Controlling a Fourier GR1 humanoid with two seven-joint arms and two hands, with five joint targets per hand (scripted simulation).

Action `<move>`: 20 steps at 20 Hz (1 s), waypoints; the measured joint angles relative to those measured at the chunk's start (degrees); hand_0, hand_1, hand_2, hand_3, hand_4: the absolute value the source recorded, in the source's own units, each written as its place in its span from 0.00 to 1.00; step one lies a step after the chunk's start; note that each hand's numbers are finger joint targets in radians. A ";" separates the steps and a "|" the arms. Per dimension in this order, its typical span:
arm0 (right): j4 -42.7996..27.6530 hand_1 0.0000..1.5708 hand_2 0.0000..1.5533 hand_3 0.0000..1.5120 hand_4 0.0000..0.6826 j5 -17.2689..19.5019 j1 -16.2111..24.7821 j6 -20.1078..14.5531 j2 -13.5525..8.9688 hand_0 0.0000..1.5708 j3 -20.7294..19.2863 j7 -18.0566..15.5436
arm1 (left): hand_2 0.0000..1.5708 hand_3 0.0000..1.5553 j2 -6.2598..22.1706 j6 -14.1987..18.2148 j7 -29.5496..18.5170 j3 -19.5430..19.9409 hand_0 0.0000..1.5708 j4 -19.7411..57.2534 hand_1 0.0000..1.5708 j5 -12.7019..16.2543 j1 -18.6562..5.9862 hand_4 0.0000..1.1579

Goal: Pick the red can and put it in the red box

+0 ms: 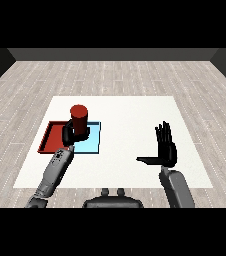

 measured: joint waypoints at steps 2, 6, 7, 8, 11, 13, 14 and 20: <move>0.98 0.00 0.00 0.00 0.00 -0.01 1.03 0.44 0.30 0.00 -0.45 -0.99 | 1.00 0.96 3.32 -1.01 1.27 1.81 1.00 0.36 1.00 -0.44 0.49 0.99; 1.56 0.00 0.00 0.00 0.00 -1.16 4.42 2.30 -0.01 0.00 -1.63 -2.88 | 0.99 0.96 9.34 -1.59 5.09 3.67 1.00 5.42 1.00 -3.15 -0.21 0.96; 2.26 0.00 0.00 0.00 0.00 -1.19 4.77 2.69 0.10 0.00 -1.71 -3.46 | 0.99 0.96 10.38 -1.93 6.15 4.11 1.00 7.71 1.00 -3.55 -0.66 0.96; 3.20 0.00 0.00 0.00 0.00 -1.30 4.37 3.02 0.02 0.00 -1.98 -3.49 | 0.99 0.97 11.56 -2.68 6.83 4.73 1.00 9.88 1.00 -3.67 -0.78 0.93; 5.74 0.00 0.00 0.00 0.00 -1.29 4.05 3.29 0.39 0.00 -2.59 -4.16 | 0.99 0.95 13.35 -3.82 7.89 5.24 1.00 19.03 1.00 -5.48 -2.52 0.91; 7.28 0.00 0.00 0.00 0.00 -1.26 2.92 3.44 0.45 0.00 -3.15 -4.46 | 0.97 0.92 14.47 -4.55 8.17 5.45 1.00 25.53 1.00 -6.78 -3.40 0.88; 7.38 0.00 0.00 0.00 0.00 -1.17 3.02 3.58 0.46 0.00 -3.21 -4.76 | 0.97 0.91 14.85 -4.97 8.53 5.55 1.00 28.88 1.00 -7.34 -4.10 0.87; 11.76 0.00 0.00 0.00 0.00 -0.98 0.02 3.93 1.09 0.00 -4.44 -6.28 | 0.00 0.00 15.44 -5.93 11.13 4.98 0.00 47.84 0.00 -11.49 -9.14 0.62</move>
